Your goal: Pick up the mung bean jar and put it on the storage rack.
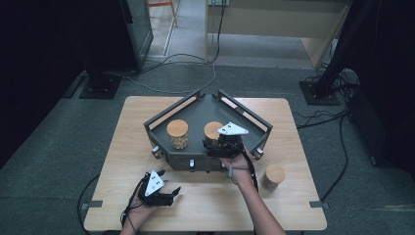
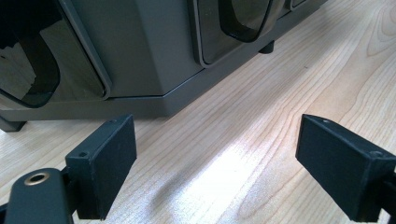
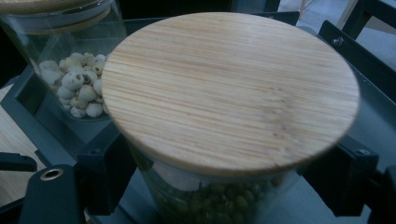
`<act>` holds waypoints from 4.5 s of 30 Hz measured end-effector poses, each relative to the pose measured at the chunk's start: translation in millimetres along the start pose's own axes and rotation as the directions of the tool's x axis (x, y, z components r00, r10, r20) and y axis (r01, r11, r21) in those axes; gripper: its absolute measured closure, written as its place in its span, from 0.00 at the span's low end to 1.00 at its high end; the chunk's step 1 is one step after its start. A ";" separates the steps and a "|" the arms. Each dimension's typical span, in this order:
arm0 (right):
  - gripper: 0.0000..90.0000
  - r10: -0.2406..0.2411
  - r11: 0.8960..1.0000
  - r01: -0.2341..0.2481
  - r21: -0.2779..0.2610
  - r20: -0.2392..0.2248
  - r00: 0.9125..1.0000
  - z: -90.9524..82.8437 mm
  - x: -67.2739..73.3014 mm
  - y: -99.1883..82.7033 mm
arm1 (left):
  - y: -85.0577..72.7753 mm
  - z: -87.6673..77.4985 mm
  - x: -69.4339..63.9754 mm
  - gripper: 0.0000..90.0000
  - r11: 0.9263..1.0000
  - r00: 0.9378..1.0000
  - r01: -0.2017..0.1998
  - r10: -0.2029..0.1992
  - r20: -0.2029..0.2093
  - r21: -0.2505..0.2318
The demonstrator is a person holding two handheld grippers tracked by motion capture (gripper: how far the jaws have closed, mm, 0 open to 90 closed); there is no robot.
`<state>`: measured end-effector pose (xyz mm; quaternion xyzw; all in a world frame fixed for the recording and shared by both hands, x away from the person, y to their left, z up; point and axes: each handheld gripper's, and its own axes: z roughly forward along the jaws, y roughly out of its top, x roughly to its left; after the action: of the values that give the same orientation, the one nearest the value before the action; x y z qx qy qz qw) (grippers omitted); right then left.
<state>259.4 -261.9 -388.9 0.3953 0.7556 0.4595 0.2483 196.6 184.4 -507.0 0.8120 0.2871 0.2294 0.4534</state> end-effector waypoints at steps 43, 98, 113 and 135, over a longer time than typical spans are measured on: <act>0.20 -0.020 1.000 0.019 -0.019 -0.071 0.997 -45.8 -17.2 -31.9 | 0.7 0.7 0.0 0.14 1.000 1.000 0.004 -0.004 -0.001 0.004; 0.20 -0.041 0.994 0.027 -0.105 -0.133 0.990 -95.5 -49.1 -81.4 | 0.4 0.7 0.9 0.14 1.000 1.000 0.009 -0.009 0.004 0.003; 0.20 -0.049 0.993 0.033 -0.109 -0.141 0.989 -100.1 -51.6 -98.1 | 0.8 0.6 2.3 0.14 1.000 1.000 0.007 -0.007 0.007 0.006; 0.20 -0.030 0.990 0.013 -0.141 -0.119 0.992 -114.5 -60.3 -115.0 | 0.6 0.2 1.6 0.14 1.000 1.000 0.005 -0.005 0.006 0.005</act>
<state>166.4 -399.2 -438.5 0.3402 0.7395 0.5314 0.2343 198.1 185.1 -506.5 0.8133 0.2881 0.2250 0.4526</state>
